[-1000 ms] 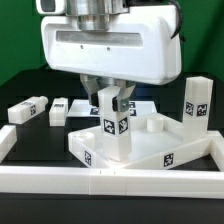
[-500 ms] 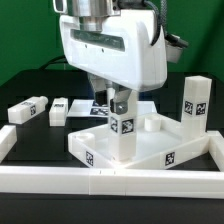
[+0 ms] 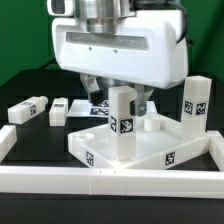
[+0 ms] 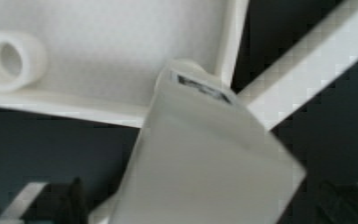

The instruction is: Assemble desk

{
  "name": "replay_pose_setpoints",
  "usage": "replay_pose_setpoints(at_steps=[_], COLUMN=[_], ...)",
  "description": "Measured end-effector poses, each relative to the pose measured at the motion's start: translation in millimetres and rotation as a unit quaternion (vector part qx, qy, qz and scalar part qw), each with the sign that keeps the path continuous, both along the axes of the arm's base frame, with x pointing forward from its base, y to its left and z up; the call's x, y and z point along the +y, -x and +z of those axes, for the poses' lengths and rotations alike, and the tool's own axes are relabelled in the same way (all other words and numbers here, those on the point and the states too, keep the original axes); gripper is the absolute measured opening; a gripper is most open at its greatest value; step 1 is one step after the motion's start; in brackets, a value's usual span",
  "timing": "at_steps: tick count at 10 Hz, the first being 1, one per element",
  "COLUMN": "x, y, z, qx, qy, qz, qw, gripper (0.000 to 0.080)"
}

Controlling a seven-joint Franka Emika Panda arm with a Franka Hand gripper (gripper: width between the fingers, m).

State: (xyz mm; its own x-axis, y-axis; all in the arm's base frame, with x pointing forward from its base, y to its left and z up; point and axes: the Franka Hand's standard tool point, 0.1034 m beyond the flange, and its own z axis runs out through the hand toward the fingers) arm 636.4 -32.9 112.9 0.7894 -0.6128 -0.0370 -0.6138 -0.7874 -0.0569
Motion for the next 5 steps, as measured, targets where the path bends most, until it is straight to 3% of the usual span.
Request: replay_pose_setpoints(at_steps=[5], x=[1.6], y=[1.6], z=[-0.4], qx=[-0.014], qy=[0.001], qz=[0.201], qw=[0.979], gripper=[0.0649])
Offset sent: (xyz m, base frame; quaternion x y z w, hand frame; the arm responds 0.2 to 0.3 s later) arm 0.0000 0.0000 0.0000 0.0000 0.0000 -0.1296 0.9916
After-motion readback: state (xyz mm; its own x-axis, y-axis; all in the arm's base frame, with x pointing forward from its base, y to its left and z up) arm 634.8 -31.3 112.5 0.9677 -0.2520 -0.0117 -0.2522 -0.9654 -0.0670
